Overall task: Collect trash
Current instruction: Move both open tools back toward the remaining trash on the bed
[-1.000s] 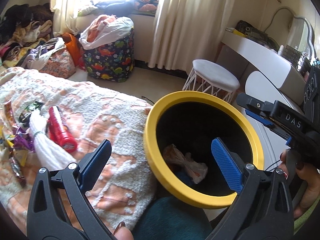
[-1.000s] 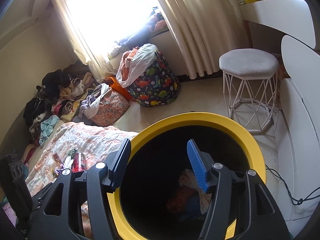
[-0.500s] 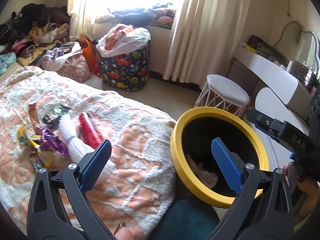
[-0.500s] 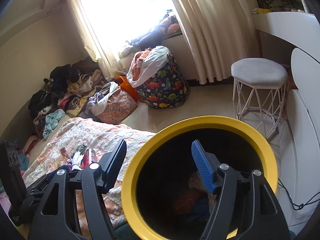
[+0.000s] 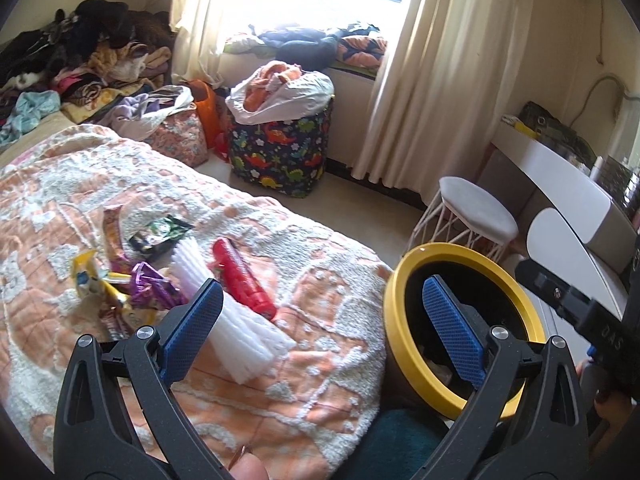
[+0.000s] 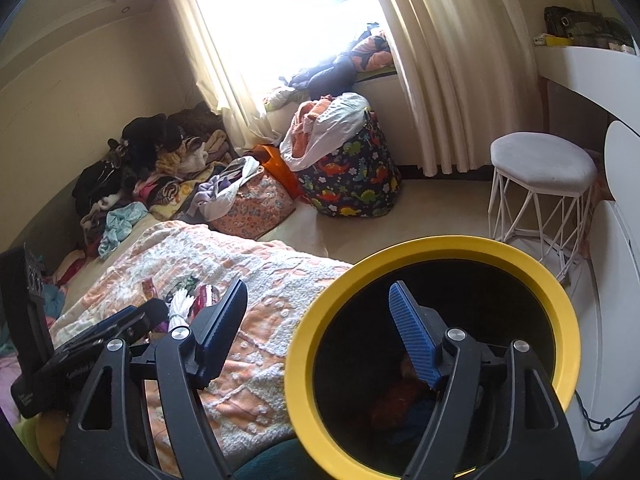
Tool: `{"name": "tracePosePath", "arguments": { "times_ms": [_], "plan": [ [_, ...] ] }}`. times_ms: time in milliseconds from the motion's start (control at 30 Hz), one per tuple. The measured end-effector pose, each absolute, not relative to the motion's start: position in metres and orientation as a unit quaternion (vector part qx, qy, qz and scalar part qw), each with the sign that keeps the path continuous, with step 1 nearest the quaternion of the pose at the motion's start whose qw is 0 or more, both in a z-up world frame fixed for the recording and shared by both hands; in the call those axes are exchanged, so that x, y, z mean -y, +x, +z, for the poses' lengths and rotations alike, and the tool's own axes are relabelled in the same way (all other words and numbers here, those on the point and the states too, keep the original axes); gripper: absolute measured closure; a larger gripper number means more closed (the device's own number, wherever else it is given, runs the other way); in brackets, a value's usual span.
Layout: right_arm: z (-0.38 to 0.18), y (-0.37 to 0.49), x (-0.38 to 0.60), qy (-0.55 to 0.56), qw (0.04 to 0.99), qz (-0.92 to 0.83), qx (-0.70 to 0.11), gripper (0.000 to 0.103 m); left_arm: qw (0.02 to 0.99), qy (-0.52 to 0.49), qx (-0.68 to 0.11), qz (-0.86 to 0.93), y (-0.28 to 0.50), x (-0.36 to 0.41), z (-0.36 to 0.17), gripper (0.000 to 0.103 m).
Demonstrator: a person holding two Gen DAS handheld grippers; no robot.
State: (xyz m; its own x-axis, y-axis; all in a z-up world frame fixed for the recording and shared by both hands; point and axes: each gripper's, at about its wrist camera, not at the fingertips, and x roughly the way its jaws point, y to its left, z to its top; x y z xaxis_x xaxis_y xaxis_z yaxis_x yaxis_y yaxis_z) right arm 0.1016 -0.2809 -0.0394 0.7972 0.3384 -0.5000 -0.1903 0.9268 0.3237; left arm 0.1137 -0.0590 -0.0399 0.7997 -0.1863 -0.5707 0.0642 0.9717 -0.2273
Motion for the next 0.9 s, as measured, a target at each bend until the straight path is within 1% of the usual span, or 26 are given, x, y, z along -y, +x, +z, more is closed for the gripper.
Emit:
{"name": "tracePosePath", "arguments": {
  "times_ms": [333, 433, 900],
  "plan": [
    [-0.04, 0.095, 0.246, 0.103, 0.935, 0.176, -0.291, 0.029, 0.944, -0.12, -0.304, -0.04, 0.113, 0.03, -0.039, 0.011],
    [-0.041, 0.092, 0.233, 0.093, 0.932, 0.189, -0.294, 0.027, 0.944, -0.127, -0.303, -0.032, 0.113, 0.02, -0.039, 0.011],
    [-0.05, 0.082, 0.197, 0.065, 0.923, 0.22, -0.309, 0.024, 0.937, -0.166, -0.306, 0.012, 0.11, -0.034, -0.049, 0.011]
  ]
}}
